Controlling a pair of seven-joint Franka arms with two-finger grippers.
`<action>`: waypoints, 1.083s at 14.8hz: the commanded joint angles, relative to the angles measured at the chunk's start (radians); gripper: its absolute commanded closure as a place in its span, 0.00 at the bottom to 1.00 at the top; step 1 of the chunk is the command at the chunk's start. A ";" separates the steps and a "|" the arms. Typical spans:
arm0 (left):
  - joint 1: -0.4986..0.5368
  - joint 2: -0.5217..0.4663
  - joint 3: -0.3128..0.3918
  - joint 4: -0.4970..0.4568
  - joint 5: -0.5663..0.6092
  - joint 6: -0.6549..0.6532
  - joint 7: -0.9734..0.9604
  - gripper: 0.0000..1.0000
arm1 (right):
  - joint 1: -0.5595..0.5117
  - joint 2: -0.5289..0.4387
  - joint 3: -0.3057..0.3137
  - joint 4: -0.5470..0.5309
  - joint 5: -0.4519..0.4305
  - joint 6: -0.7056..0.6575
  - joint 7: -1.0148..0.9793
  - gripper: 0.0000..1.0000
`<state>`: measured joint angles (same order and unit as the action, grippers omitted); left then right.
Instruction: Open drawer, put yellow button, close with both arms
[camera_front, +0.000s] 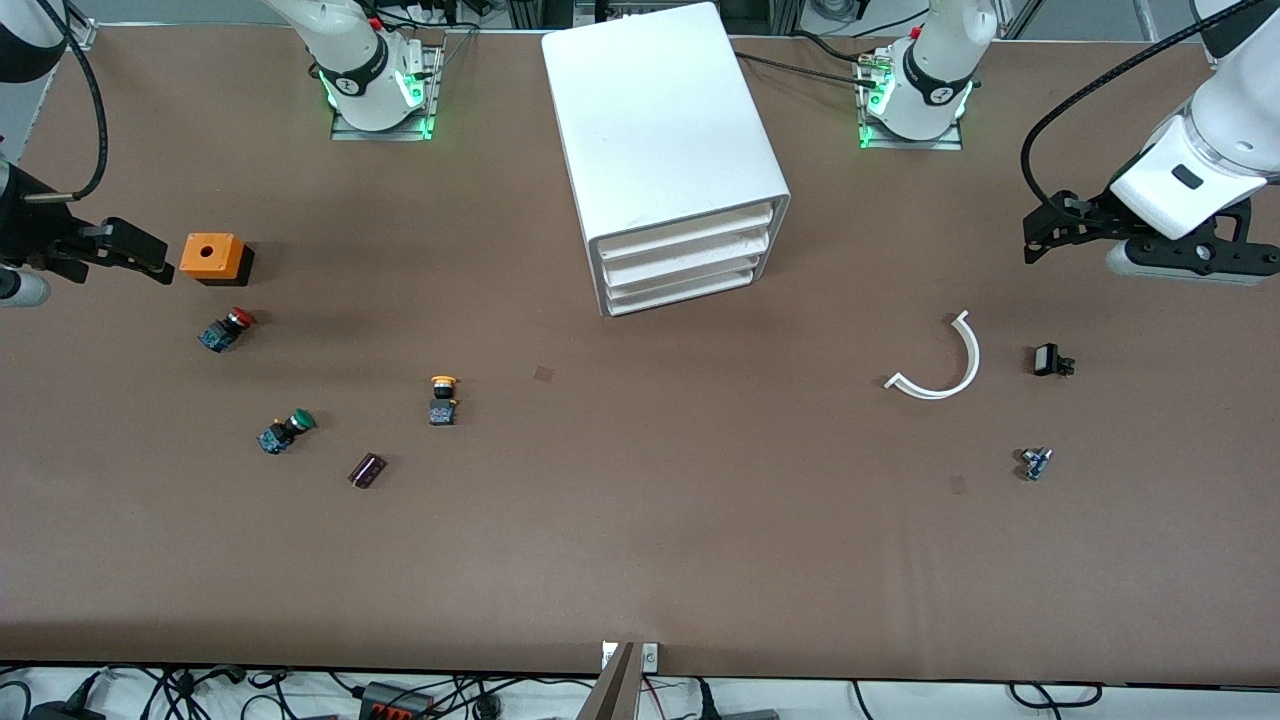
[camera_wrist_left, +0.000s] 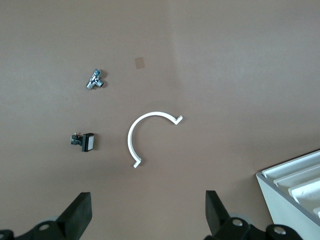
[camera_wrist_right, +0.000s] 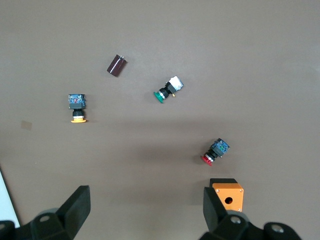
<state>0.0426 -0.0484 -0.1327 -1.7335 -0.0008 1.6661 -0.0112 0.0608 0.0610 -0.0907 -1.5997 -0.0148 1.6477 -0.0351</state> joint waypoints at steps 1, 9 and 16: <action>-0.001 0.007 -0.001 0.026 0.007 -0.058 0.007 0.00 | 0.001 -0.024 0.006 -0.023 -0.025 0.009 -0.029 0.00; -0.016 0.050 -0.004 0.031 -0.169 -0.193 0.007 0.00 | 0.068 0.080 0.008 -0.012 -0.002 0.055 -0.023 0.00; -0.035 0.194 -0.031 0.034 -0.485 -0.249 0.031 0.00 | 0.138 0.233 0.006 -0.012 0.073 0.159 -0.019 0.00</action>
<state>0.0124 0.0777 -0.1521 -1.7323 -0.4151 1.4427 -0.0085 0.1801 0.2624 -0.0822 -1.6149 0.0328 1.7825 -0.0520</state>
